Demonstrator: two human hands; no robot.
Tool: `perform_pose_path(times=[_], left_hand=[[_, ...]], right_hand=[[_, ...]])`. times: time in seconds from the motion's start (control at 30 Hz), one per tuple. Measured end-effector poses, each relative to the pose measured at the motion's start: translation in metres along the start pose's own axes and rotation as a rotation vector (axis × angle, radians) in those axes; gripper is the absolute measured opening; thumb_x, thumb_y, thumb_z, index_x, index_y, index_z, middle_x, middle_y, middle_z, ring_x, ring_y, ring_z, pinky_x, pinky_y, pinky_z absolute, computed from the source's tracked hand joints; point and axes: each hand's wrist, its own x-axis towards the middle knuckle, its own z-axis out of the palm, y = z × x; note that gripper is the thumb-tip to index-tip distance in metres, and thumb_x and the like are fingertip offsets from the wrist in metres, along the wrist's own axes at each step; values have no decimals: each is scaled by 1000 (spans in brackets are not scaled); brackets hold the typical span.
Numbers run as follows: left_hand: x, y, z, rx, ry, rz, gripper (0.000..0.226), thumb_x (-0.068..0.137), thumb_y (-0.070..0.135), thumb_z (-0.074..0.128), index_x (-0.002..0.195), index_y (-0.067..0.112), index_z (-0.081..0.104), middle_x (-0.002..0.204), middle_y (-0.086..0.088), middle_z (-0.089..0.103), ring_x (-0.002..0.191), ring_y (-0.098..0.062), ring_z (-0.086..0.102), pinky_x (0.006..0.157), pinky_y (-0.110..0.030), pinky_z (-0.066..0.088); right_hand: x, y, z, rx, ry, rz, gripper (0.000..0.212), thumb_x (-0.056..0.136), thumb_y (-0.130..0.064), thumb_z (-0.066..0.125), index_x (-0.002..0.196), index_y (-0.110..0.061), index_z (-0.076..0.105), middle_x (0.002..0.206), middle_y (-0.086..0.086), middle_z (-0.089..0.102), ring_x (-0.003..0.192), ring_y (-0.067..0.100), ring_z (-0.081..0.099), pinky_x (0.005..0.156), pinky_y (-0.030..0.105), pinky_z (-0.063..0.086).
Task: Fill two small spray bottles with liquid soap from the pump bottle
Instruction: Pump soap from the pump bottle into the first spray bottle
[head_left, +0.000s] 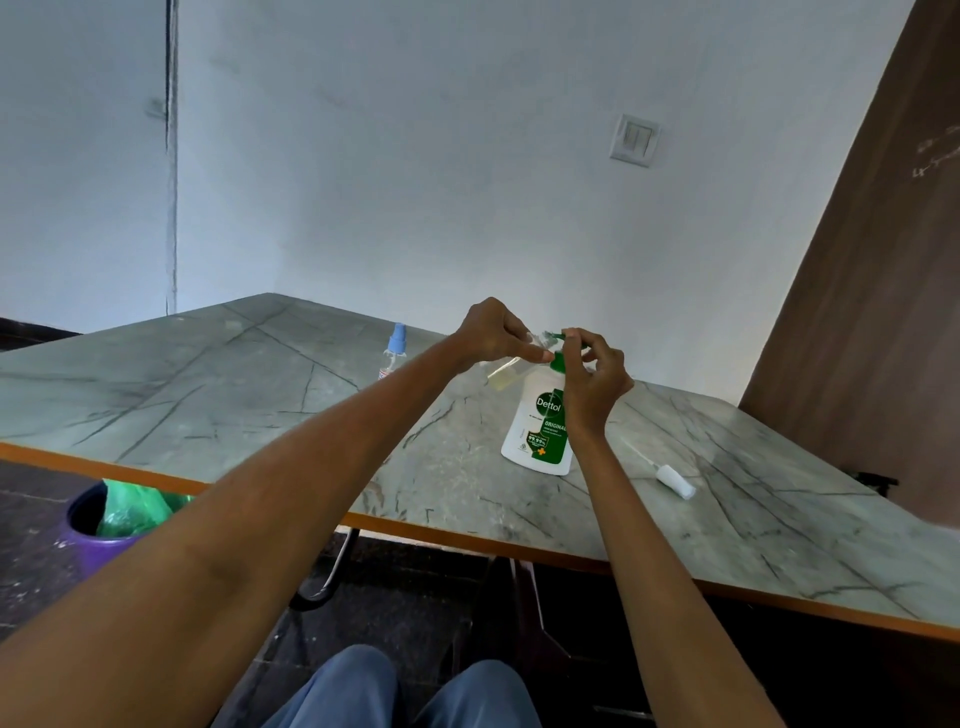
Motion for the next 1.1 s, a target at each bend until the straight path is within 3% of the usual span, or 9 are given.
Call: perform_pose_path(times=[0.27, 0.37, 0.43, 0.83, 1.0, 1.1], left_hand=[[3, 3, 2, -7, 36, 11, 36, 65, 27, 82, 90, 2, 74, 74, -1, 67, 63, -5, 49, 59, -19, 36], [2, 3, 2, -13, 33, 6, 36, 66, 25, 82, 92, 1, 74, 74, 0, 66, 67, -7, 51, 59, -18, 37], [2, 3, 3, -16, 34, 7, 37, 66, 25, 82, 93, 1, 73, 81, -3, 67, 67, -6, 51, 58, -18, 37], [0, 1, 4, -9, 32, -15, 39, 65, 26, 82, 92, 0, 73, 85, -3, 68, 64, -4, 51, 56, -14, 37], [0, 3, 2, -29, 51, -25, 36, 65, 27, 82, 89, 1, 74, 65, 6, 61, 59, -4, 47, 52, -13, 35], [0, 6, 3, -33, 52, -29, 37, 65, 26, 83, 89, -1, 73, 65, 5, 62, 59, -4, 47, 54, -15, 34]], right_hand=[[8, -3, -2, -20, -10, -25, 26, 84, -37, 55, 89, -18, 72, 84, -7, 64, 74, -4, 48, 92, 30, 25], [11, -3, -1, -21, -2, -13, 17, 87, -32, 60, 87, -19, 71, 85, -3, 67, 74, -2, 49, 93, 32, 27], [10, -3, -1, -17, 4, -20, 15, 88, -28, 61, 86, -18, 71, 81, -10, 63, 74, -1, 49, 91, 31, 27], [6, 1, -4, -62, -16, -36, 16, 89, -28, 60, 88, -18, 71, 81, -13, 60, 75, 1, 46, 86, 26, 20], [9, -3, -4, -63, -18, -27, 16, 90, -28, 59, 91, -16, 70, 86, -7, 63, 76, 0, 47, 89, 27, 22], [9, -4, -2, -50, -7, -6, 15, 90, -27, 59, 89, -16, 70, 88, -3, 67, 76, 0, 47, 92, 32, 25]])
